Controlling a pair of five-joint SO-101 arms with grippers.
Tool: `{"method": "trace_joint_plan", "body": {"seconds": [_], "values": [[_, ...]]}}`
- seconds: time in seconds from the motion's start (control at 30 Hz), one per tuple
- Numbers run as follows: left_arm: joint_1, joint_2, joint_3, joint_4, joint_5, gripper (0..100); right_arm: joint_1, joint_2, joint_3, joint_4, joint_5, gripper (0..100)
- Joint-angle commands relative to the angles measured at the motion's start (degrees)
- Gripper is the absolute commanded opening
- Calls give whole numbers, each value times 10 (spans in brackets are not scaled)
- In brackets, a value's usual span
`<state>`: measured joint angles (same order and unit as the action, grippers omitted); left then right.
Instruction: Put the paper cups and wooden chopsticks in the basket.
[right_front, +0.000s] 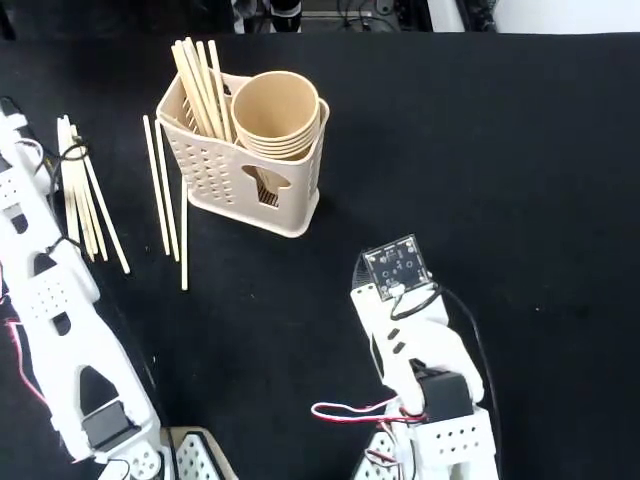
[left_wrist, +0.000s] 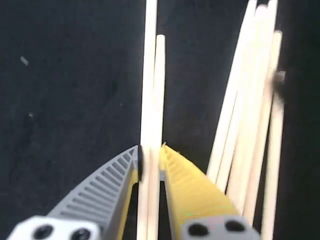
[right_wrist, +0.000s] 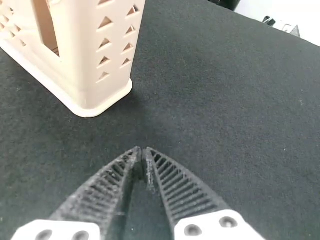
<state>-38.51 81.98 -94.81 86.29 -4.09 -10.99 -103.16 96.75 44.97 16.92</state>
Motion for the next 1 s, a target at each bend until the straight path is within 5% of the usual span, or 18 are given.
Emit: {"method": "trace_joint_plan", "body": {"seconds": [0.0,0.2,0.53,0.97], "values": [[3,-64,-4,97,-8,29,6,-26,-1,2,4,15],[9,-184,25,148,-4,28,8,-26,-1,2,4,15],[22,-469,256,148,23,29,8,-27,-1,2,4,15],[167,-886,503,89,28,29,8,-28,-1,2,4,15]]}}
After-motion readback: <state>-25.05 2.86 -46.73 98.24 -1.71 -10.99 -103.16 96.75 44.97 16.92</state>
